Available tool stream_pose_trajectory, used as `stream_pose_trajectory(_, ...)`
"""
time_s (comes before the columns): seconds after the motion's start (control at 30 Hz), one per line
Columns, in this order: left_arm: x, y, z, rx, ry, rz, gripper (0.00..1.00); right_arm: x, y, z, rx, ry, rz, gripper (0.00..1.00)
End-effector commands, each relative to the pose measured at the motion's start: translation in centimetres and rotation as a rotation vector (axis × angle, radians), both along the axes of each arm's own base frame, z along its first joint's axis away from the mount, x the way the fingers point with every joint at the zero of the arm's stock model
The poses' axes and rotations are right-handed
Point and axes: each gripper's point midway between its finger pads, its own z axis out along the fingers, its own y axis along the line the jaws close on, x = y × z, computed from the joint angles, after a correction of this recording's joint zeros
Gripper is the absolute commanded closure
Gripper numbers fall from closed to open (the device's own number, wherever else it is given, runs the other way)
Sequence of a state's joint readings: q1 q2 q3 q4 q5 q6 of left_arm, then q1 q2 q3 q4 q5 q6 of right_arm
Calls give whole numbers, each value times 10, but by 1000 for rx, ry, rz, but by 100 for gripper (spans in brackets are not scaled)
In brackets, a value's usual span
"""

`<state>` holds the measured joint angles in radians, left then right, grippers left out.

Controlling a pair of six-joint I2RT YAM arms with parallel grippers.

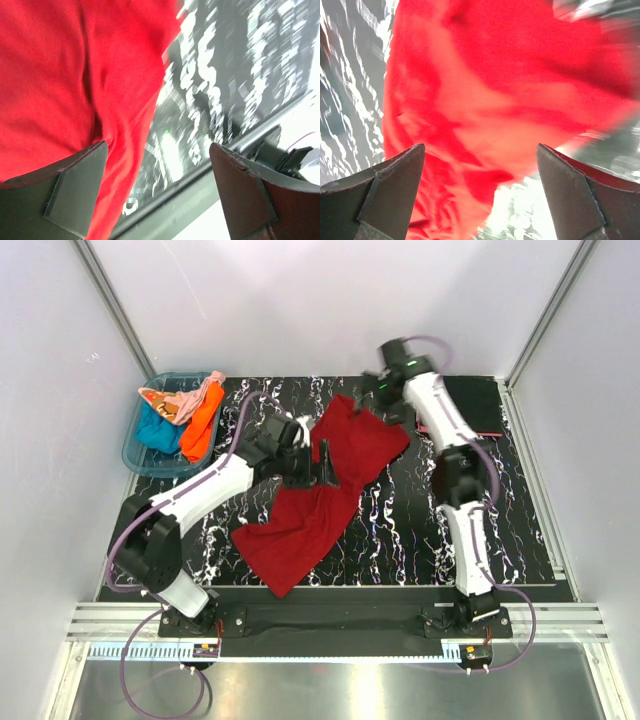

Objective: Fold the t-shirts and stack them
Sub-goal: Fold the tshirt

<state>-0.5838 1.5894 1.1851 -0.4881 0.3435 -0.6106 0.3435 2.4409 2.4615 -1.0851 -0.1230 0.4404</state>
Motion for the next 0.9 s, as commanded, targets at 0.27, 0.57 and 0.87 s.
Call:
stream_pose_trajectory(0.27,133,-19,30,184,-427,12,23,-128,-87,111,-86,-44,-68,0)
stream_pose_trajectory(0.57,156,-13,-59,433,-295,55,43,-198,-111,110,-97,-18,-119,0)
stream_pose_trajectory(0.87,171,-6,-119,513,-92,130,36,-223,-110,87,-46,21,-162,0)
